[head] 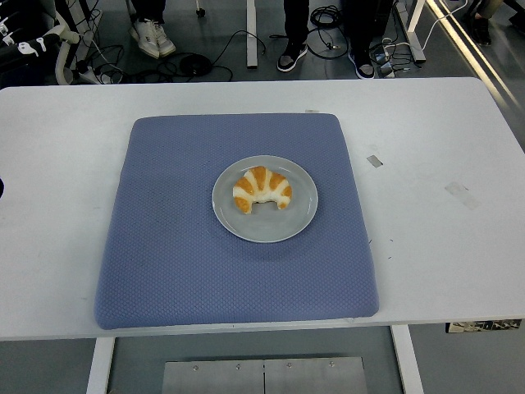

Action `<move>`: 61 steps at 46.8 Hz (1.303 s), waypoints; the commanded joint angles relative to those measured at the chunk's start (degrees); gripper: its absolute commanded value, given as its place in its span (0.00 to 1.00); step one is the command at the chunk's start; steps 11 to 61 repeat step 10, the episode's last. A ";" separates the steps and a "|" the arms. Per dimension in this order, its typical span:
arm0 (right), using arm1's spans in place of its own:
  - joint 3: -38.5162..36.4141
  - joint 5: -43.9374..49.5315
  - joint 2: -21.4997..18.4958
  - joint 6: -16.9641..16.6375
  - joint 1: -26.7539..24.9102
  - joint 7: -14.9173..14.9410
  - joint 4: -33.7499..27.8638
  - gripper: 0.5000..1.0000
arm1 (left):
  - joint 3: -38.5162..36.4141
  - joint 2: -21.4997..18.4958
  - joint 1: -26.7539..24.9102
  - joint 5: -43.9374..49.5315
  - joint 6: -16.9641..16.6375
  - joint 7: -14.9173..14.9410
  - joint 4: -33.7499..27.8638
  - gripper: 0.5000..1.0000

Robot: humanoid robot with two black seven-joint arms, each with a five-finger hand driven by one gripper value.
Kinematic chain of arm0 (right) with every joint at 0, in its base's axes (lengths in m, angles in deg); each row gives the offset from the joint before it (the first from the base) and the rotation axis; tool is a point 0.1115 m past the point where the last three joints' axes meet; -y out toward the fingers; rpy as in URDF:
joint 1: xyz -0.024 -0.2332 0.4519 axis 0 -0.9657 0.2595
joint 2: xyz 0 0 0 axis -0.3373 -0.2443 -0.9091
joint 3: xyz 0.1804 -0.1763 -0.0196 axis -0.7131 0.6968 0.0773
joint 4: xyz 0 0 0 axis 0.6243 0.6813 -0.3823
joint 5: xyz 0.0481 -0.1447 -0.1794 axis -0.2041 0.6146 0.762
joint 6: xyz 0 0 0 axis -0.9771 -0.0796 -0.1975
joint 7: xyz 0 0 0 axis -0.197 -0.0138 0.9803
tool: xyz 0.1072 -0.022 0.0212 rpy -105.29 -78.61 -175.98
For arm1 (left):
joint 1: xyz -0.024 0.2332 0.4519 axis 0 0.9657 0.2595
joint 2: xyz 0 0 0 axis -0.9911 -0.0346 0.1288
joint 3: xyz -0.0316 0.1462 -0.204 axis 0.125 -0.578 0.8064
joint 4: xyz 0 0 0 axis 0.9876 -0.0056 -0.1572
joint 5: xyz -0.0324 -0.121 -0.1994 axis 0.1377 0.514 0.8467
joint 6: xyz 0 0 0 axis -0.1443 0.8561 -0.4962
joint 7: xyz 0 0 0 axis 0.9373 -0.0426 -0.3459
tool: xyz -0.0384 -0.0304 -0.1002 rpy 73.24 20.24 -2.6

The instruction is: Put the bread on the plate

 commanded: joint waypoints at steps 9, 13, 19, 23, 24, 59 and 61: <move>-0.05 0.00 0.00 -0.09 0.21 0.00 0.88 1.00 | -0.29 -1.42 0.04 -0.01 0.01 0.09 0.03 0.94; -0.14 0.00 0.00 -0.09 0.21 0.00 0.88 1.00 | -0.29 -1.42 0.04 -0.01 0.01 0.09 0.03 0.94; -0.14 0.00 0.00 -0.09 0.21 0.00 0.88 1.00 | -0.29 -1.42 0.04 -0.01 0.01 0.09 0.03 0.94; -0.14 0.00 0.00 -0.09 0.21 0.00 0.88 1.00 | -0.29 -1.42 0.04 -0.01 0.01 0.09 0.03 0.94; -0.14 0.00 0.00 -0.09 0.21 0.00 0.88 1.00 | -0.29 -1.42 0.04 -0.01 0.01 0.09 0.03 0.94; -0.14 0.00 0.00 -0.09 0.21 0.00 0.88 1.00 | -0.29 -1.42 0.04 -0.01 0.01 0.09 0.03 0.94; -0.14 0.00 0.00 -0.09 0.21 0.00 0.88 1.00 | -0.29 -1.42 0.04 -0.01 0.01 0.09 0.03 0.94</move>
